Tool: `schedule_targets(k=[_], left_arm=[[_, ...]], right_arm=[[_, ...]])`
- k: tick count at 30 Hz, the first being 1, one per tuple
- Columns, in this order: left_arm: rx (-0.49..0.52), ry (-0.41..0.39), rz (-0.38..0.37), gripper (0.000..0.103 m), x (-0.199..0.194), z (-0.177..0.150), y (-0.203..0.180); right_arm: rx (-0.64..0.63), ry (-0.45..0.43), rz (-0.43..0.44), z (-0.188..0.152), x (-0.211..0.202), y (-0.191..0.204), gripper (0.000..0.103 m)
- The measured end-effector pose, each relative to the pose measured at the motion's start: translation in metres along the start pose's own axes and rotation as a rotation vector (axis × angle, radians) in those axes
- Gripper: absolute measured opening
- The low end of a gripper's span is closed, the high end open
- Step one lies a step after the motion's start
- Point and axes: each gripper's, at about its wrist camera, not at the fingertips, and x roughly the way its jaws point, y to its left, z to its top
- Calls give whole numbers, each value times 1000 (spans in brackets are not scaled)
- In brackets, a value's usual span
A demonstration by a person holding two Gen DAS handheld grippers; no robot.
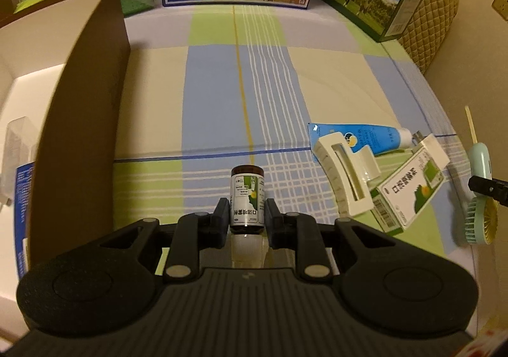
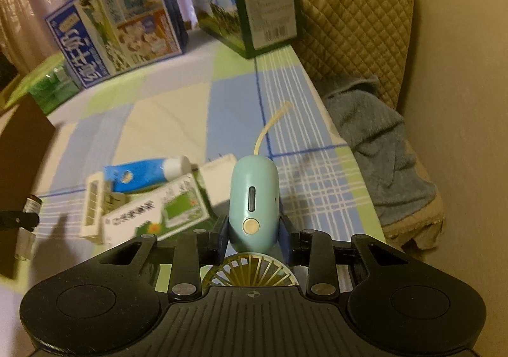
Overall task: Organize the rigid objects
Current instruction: 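Carry the brown bottle and mint fan with both tools over the brown box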
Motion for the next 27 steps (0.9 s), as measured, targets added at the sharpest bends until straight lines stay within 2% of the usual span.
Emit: schedule_targets(k=[11,27], left_arm=[[-11,-102,-22,19,-56,-3,8],[-68,-233,-2,19,-130,-25,51]], right_arm=[[-81,-68,146,11,-42,59,29],[-230,-75,294,4,-64,161,29]])
